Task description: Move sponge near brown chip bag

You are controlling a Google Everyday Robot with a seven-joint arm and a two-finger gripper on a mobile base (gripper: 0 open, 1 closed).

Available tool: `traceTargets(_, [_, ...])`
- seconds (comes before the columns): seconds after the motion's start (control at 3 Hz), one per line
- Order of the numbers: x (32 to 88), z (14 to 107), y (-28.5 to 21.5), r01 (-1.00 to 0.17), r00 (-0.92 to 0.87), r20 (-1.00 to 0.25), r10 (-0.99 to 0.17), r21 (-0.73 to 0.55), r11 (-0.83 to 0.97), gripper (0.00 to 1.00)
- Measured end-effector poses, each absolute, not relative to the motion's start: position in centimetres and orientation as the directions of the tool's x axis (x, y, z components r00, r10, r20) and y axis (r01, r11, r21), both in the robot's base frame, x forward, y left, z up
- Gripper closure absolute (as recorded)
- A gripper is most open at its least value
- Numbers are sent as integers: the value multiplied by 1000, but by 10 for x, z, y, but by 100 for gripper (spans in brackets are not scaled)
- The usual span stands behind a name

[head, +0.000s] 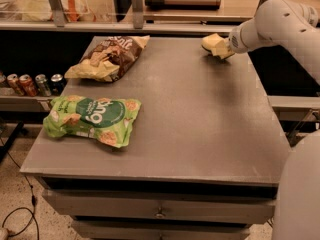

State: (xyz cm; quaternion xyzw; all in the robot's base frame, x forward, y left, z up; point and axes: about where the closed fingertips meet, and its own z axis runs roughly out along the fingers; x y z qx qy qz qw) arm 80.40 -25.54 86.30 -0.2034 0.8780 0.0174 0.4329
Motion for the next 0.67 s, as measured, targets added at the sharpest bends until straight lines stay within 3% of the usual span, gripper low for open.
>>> traceTargets(0.67, [797, 892, -242, -405, -476, -794, -379, -185, 896, 100])
